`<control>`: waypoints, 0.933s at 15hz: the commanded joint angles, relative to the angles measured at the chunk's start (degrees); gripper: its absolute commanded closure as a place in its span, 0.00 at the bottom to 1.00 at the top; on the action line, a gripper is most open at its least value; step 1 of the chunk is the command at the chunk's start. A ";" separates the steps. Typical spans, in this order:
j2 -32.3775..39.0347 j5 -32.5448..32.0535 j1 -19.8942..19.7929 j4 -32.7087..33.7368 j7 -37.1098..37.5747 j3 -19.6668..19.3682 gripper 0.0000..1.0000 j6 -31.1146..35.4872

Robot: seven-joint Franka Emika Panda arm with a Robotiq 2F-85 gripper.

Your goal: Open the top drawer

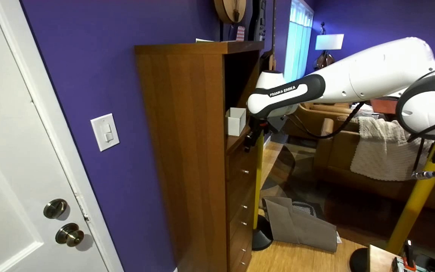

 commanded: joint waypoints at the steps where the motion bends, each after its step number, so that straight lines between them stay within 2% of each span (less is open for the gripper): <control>1: 2.47 0.93 -1.68 2.28 -0.14 1.62 0.60 0.85; 3: 2.93 1.02 -1.98 2.66 -0.07 2.01 0.72 0.65; 4: 2.87 0.92 -2.03 2.48 0.04 2.08 0.75 0.73; 5: 2.85 1.00 -2.12 2.37 -0.04 2.24 0.89 0.85; 6: 2.84 1.00 -2.18 2.31 0.02 2.33 0.98 0.98; 7: 2.77 1.21 -2.29 2.22 -0.17 2.53 1.00 0.97; 10: 2.18 1.12 -2.49 1.68 -0.28 2.65 0.96 0.41; 14: 1.17 -1.27 -2.41 0.34 -0.35 1.85 0.96 -3.70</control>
